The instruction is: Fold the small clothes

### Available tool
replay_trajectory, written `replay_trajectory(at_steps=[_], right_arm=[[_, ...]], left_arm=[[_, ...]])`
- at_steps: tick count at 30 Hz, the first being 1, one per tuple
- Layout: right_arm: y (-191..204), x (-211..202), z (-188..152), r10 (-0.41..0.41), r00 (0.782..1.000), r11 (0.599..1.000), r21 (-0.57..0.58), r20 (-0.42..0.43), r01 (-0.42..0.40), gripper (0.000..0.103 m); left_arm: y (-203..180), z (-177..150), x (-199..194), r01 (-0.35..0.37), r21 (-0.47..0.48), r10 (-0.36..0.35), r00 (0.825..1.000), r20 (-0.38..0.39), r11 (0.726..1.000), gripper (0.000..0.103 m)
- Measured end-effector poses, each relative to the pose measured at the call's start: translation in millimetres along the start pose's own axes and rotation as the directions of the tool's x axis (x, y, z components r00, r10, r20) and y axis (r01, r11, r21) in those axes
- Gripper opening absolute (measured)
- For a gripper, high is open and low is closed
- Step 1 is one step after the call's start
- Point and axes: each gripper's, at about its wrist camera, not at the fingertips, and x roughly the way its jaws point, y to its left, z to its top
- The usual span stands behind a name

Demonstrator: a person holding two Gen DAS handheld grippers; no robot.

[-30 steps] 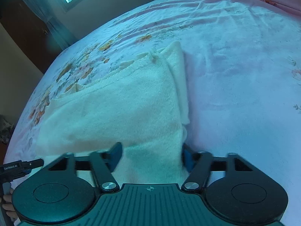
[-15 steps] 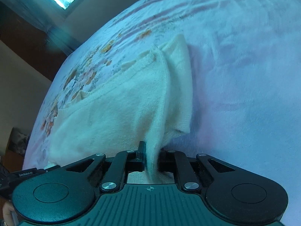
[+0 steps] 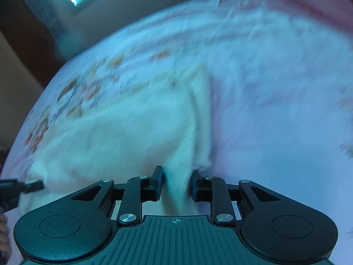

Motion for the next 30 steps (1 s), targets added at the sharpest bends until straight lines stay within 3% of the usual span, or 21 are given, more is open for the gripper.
replay_trajectory(at_steps=[2, 4, 5, 6, 9, 11, 13, 16, 17, 18, 23, 25, 27, 30], right_arm=[[6.0, -15.8, 0.3, -0.03, 0.996, 0.999, -0.011, 0.088, 0.031, 0.024], [23.0, -23.9, 0.9, -0.009, 0.99, 0.997, -0.075, 0.142, 0.02, 0.025], [33.4, -22.2, 1.6, -0.014, 0.99, 0.993, -0.117, 0.144, 0.031, 0.03], [39.8, -18.6, 1.8, -0.027, 0.99, 0.989, -0.138, 0.138, 0.047, 0.045], [48.9, -9.2, -1.3, 0.025, 0.99, 0.986, -0.168, 0.141, -0.001, 0.051], [53.5, 0.8, -6.6, -0.091, 0.984, 0.968, -0.217, 0.155, 0.124, 0.051], [38.0, 9.3, -6.5, -0.186, 0.973, 0.961, -0.182, 0.134, 0.209, 0.051], [3.9, 4.3, -6.3, -0.109, 0.99, 0.988, -0.102, 0.088, 0.117, 0.051], [-5.6, 0.5, -6.5, -0.114, 0.99, 0.989, -0.084, 0.084, 0.121, 0.051], [-13.4, -4.3, -6.6, -0.118, 0.989, 0.99, -0.067, 0.094, 0.124, 0.051], [-52.0, -42.7, -8.4, 0.01, 0.986, 0.997, 0.074, 0.166, -0.023, 0.051], [-59.6, -50.0, -8.4, 0.031, 0.986, 0.996, 0.08, 0.162, -0.044, 0.052], [-62.3, -55.1, -7.3, 0.035, 0.989, 0.996, 0.076, 0.145, -0.046, 0.052], [-67.0, -63.3, -9.1, 0.076, 0.987, 0.992, 0.093, 0.142, -0.09, 0.051]], left_arm=[[-6.1, -0.1, -6.0, -0.004, 0.009, 0.004, 1.0, 0.029, 1.0, 0.01], [-19.1, -0.4, -11.1, -0.022, 0.055, 0.019, 0.998, 0.052, 0.998, 0.01], [-26.8, -0.3, -13.5, -0.025, 0.082, 0.02, 0.998, 0.06, 0.996, 0.01], [-34.7, -0.5, -15.1, -0.033, 0.106, 0.026, 0.997, 0.066, 0.994, 0.01], [-61.8, -0.1, -22.0, -0.039, 0.185, 0.022, 0.995, 0.096, 0.982, 0.01], [-83.1, -0.7, -24.3, -0.039, 0.241, 0.013, 0.994, 0.108, 0.97, 0.01], [-106.8, -4.8, -25.1, -0.026, 0.299, -0.009, 0.993, 0.116, 0.954, 0.01], [-151.5, -15.2, -15.4, 0.016, 0.388, -0.058, 0.993, 0.098, 0.922, 0.01], [-168.2, -20.5, -8.9, 0.033, 0.415, -0.075, 0.994, 0.084, 0.909, 0.01], [-185.0, -26.8, -1.8, 0.053, 0.439, -0.091, 0.994, 0.066, 0.897, 0.007], [-261.6, -81.6, 32.4, 0.166, 0.534, -0.162, 0.985, -0.055, 0.829, 0.0], [-279.9, -106.6, 47.9, 0.137, 0.577, -0.115, 0.991, -0.074, 0.805, 0.0], [-281.0, -116.3, 54.3, 0.126, 0.558, -0.083, 0.991, -0.101, 0.82, 0.004], [-265.6, -107.1, 30.8, 0.136, 0.515, -0.114, 0.991, -0.074, 0.846, 0.017]])
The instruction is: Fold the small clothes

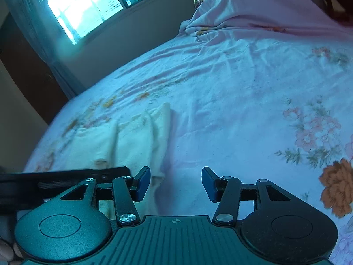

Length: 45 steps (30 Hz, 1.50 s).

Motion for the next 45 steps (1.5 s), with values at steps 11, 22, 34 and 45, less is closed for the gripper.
replay_trajectory(at_steps=[11, 22, 34, 45], right_arm=[[64.0, 69.2, 1.9, 0.209, 0.964, 0.978, 0.041, -0.166, -0.205, 0.051], [79.3, 157.0, 16.3, 0.265, 0.933, 0.963, 0.115, -0.244, -0.243, 0.018], [118.0, 44.3, 18.0, 0.178, 0.978, 0.96, -0.238, 0.105, -0.149, 0.011], [37.5, 43.2, -9.2, 0.107, 0.987, 0.994, 0.008, -0.117, -0.107, 0.033]], left_arm=[[120.6, -5.5, -52.1, -0.284, -0.084, 0.286, 0.958, 0.012, 0.955, 0.021], [159.2, -23.3, -45.4, -0.222, -0.157, 0.221, 0.975, -0.024, 0.962, 0.021], [131.7, -16.6, -45.9, -0.149, -0.103, 0.154, 0.987, 0.037, 0.983, 0.021], [99.3, -35.8, -26.0, -0.137, -0.024, 0.136, 0.99, -0.023, 0.99, 0.023]])
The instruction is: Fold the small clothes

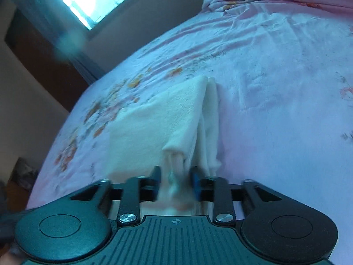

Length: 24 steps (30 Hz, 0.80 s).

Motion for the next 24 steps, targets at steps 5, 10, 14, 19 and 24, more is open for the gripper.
replay_trajectory(at_steps=[5, 10, 14, 19, 24], right_arm=[[-6.8, -20.8, -22.9, 0.034, 0.995, 0.999, 0.015, -0.091, -0.033, 0.033], [4.5, -24.1, -40.7, 0.039, 0.991, 0.999, -0.024, -0.132, -0.043, 0.032], [13.1, -46.8, -35.6, 0.037, 0.998, 0.998, -0.048, -0.045, -0.04, 0.002], [4.8, -42.9, -46.6, -0.089, 0.993, 0.991, -0.105, -0.08, 0.08, 0.002], [13.7, -37.5, -54.3, -0.068, 0.99, 0.989, -0.141, -0.125, 0.051, 0.002]], left_arm=[[-3.1, -8.9, -9.1, 0.023, 0.023, -0.022, 1.0, -0.019, 0.999, 0.025], [-12.9, -22.1, -10.4, 0.009, 0.059, -0.006, 0.999, -0.036, 0.998, 0.027], [-9.0, -21.4, -22.3, 0.029, 0.025, -0.029, 0.999, -0.03, 0.999, 0.026], [-17.0, -35.5, -16.6, 0.019, 0.058, -0.015, 0.998, -0.068, 0.998, 0.03], [-12.8, -44.4, -28.5, 0.021, 0.046, -0.019, 0.999, -0.048, 0.999, 0.031]])
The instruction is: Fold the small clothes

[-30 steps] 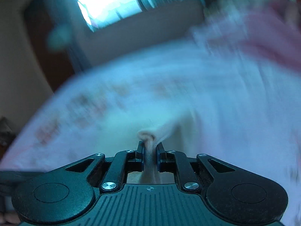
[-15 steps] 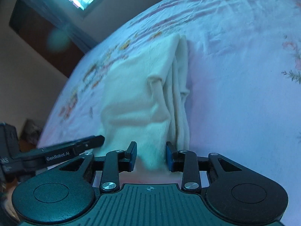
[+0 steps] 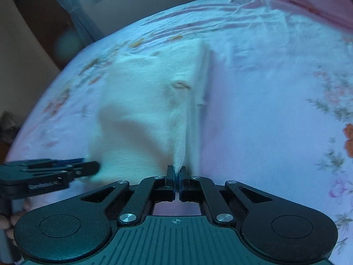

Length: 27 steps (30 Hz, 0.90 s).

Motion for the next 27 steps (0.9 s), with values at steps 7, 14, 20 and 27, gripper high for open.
replay_trajectory(at_steps=[7, 14, 20, 27], right_arm=[[0.9, -11.6, 1.9, 0.009, 0.999, 0.999, 0.052, 0.041, -0.012, 0.01], [1.5, -0.1, 2.3, 0.034, 0.999, 0.995, 0.089, 0.015, -0.035, 0.027], [-0.2, -19.1, 4.2, -0.046, 0.996, 0.997, 0.06, 0.078, 0.042, 0.002], [-7.8, -12.5, 3.9, -0.098, 0.995, 0.995, 0.01, 0.006, 0.098, 0.003]], left_arm=[[16.6, -18.8, -32.8, -0.021, 0.029, 0.021, 1.0, 0.001, 0.999, 0.03], [-8.4, -32.7, -17.9, -0.046, 0.071, 0.046, 0.999, 0.013, 0.996, 0.03], [8.8, -24.7, -3.2, -0.056, -0.102, 0.06, 0.998, 0.036, 0.993, 0.033], [13.4, -32.3, -23.5, -0.077, -0.095, 0.08, 0.996, 0.026, 0.993, 0.028]])
